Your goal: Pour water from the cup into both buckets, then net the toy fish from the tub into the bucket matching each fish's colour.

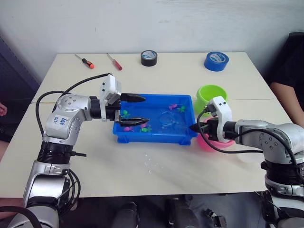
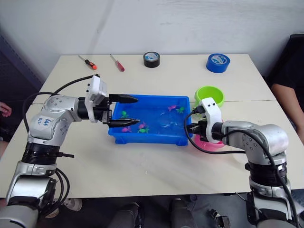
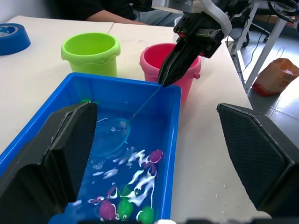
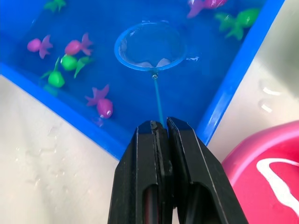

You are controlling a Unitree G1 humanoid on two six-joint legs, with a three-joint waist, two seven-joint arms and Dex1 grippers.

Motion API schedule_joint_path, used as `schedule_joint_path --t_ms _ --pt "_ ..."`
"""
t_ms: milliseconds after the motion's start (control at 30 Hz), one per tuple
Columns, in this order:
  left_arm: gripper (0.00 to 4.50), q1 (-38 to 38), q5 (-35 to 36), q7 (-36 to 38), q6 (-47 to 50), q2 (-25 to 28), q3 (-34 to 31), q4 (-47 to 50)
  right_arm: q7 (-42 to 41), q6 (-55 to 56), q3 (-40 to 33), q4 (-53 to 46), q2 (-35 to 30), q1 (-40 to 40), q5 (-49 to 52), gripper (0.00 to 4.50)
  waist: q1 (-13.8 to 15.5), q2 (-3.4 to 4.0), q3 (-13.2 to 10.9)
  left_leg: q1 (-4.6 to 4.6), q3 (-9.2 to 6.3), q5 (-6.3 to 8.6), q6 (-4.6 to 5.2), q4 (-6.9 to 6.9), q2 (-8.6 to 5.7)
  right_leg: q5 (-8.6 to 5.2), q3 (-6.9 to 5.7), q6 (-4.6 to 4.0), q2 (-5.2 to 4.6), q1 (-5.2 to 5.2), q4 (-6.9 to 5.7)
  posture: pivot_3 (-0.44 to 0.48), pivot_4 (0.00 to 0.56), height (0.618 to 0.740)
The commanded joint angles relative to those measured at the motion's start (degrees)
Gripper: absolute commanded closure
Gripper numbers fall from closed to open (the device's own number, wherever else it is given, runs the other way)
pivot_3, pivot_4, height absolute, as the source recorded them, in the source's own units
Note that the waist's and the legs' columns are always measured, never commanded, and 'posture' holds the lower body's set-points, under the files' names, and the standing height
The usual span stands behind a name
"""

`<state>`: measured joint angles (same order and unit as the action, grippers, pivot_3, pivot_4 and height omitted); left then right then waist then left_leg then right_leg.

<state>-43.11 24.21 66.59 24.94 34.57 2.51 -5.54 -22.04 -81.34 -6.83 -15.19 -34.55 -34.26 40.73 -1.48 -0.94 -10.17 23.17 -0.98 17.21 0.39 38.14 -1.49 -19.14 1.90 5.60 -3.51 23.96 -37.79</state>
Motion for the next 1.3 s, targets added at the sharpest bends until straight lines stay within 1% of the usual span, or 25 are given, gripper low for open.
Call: schedule_joint_path --t_ms 33,233,433,567,667,767,967,1033,1100,1200,1300 --pt "0.05 -1.16 0.06 0.05 -0.32 0.49 -0.81 0.22 0.03 2.26 0.50 2.32 -0.09 -0.90 -2.33 4.50 -0.01 0.00 0.00 0.00 0.00 0.00 0.00 0.00 0.00 0.00 0.00 0.00 0.00 0.00 0.00 0.000 0.150 0.736" --pt "0.05 -0.69 -0.40 -0.47 -0.72 1.03 -0.89 0.95 0.70 9.59 2.48 7.76 1.33 -3.48 -7.71 4.50 -0.05 0.00 0.00 -0.01 0.01 -0.01 -0.02 0.00 0.00 0.00 -0.01 0.00 0.01 0.01 -0.02 0.000 0.150 0.736" --pt "0.05 -0.05 0.03 -0.73 -0.29 1.62 -1.19 2.03 -0.66 14.48 3.71 8.59 1.52 -4.47 -10.43 4.50 -0.03 0.00 0.00 0.00 0.01 -0.02 -0.03 0.01 -0.01 0.00 -0.01 0.00 0.00 0.01 -0.01 0.000 0.150 0.736" --pt "0.05 0.14 0.18 -0.90 -0.20 1.79 -1.24 2.17 -3.12 14.69 5.35 4.78 -0.48 -3.34 -10.62 4.50 -0.03 0.00 0.00 0.00 0.01 -0.02 -0.04 0.01 -0.01 0.00 -0.01 0.00 0.00 0.01 -0.03 0.000 0.150 0.736" --pt "0.05 -0.02 0.32 -0.92 -0.18 1.70 -1.22 1.78 -5.49 16.23 7.71 0.36 -3.77 -1.09 -11.70 4.50 -0.01 0.00 0.00 0.00 0.00 -0.02 -0.04 0.00 -0.01 0.00 -0.02 0.00 0.01 0.02 -0.02 0.000 0.150 0.736" --pt "0.05 -0.51 0.15 -0.83 -0.53 1.36 -0.98 0.81 -6.59 16.94 7.94 -3.53 -5.70 1.08 -11.59 4.50 0.03 0.00 0.00 0.01 0.00 -0.02 -0.03 0.01 -0.01 0.00 -0.01 0.00 0.00 0.01 0.00 0.000 0.150 0.736" --pt "0.05 -1.35 0.02 -0.32 -0.94 0.67 -0.58 -0.27 -7.87 17.16 5.95 -8.44 -6.77 4.40 -10.53 4.50 -0.01 0.00 0.00 0.00 0.00 -0.02 -0.02 0.02 0.00 0.00 -0.01 0.00 0.01 0.01 -0.02 0.000 0.150 0.736" --pt "0.05 -1.91 0.63 0.49 -0.46 0.21 -0.47 -0.69 -8.91 18.92 4.07 -11.98 -8.15 6.79 -10.33 4.50 0.11 0.00 0.00 0.00 0.00 -0.02 -0.02 0.03 0.00 0.00 -0.01 0.00 0.01 0.01 -0.02 0.000 0.150 0.736" --pt "0.05 -2.31 1.18 1.24 0.06 -0.18 -0.43 -1.02 -9.59 19.69 1.68 -15.03 -9.25 8.84 -9.64 4.50 0.36 0.00 0.00 0.01 -0.01 -0.01 -0.02 0.02 -0.01 0.00 -0.02 0.00 0.01 0.01 -0.01 0.000 0.150 0.736" --pt "0.05 -2.97 2.70 2.78 1.22 -1.35 -0.42 -1.81 -11.92 21.71 -4.45 -21.25 -12.29 14.31 -8.29 4.50 1.04 0.00 0.00 0.03 0.00 -0.01 -0.01 0.04 -0.02 0.00 -0.02 0.00 0.00 -0.01 0.01 0.000 0.150 0.736" --pt "0.05 -3.83 2.26 3.53 1.01 -2.60 0.09 -4.10 -12.57 22.82 -10.21 -25.75 -14.37 20.03 -8.18 4.50 1.66 0.00 0.00 0.02 0.00 0.00 0.01 0.05 -0.02 0.00 -0.02 0.00 0.01 -0.03 0.05 0.000 0.150 0.736"
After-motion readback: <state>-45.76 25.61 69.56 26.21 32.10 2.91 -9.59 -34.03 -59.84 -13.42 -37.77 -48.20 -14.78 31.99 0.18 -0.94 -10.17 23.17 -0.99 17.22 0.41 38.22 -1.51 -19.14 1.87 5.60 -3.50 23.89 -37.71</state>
